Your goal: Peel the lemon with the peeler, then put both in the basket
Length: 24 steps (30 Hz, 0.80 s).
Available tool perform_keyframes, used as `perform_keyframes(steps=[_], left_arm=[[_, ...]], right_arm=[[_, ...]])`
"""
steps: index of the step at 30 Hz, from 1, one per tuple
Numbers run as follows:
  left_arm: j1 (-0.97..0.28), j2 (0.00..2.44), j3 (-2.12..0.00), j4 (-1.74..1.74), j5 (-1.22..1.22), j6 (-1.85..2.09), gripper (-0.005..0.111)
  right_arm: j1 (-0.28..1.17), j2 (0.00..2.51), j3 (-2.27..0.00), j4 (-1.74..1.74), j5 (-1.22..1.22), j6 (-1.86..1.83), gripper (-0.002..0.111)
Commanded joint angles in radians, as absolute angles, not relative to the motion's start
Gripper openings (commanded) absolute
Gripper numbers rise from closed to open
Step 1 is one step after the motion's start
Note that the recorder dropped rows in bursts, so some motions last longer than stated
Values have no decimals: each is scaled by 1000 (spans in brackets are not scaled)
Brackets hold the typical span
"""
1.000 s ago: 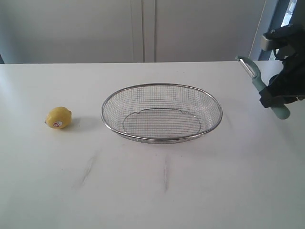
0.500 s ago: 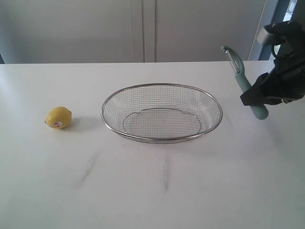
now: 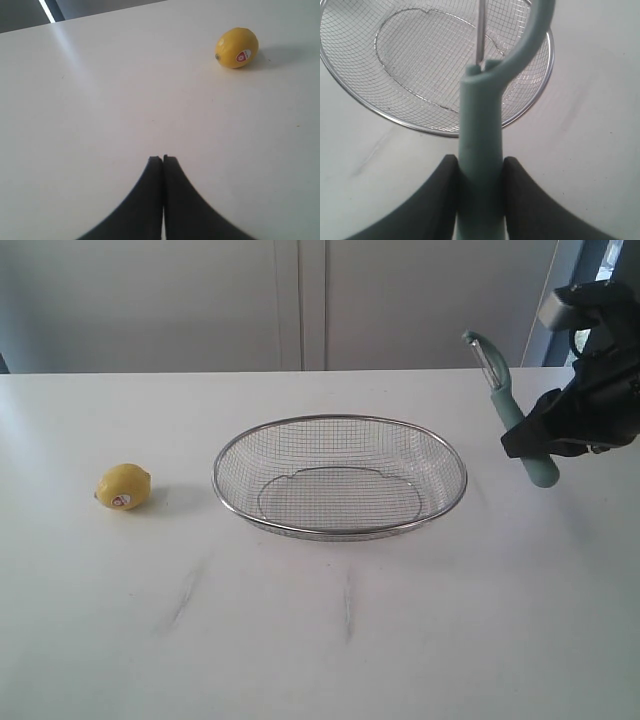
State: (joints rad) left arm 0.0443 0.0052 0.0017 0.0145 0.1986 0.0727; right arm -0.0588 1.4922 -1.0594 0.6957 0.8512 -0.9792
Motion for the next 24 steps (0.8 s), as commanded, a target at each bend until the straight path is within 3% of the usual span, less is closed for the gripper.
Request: perform_keyframes(steps=[1, 24], left_arm=[[47, 0, 0, 12, 196, 68, 1], [47, 0, 0, 7, 7, 98, 1]], right_arm=[[-59, 1483, -1057, 710, 840, -989, 0], [-59, 1483, -1057, 710, 840, -989, 0]])
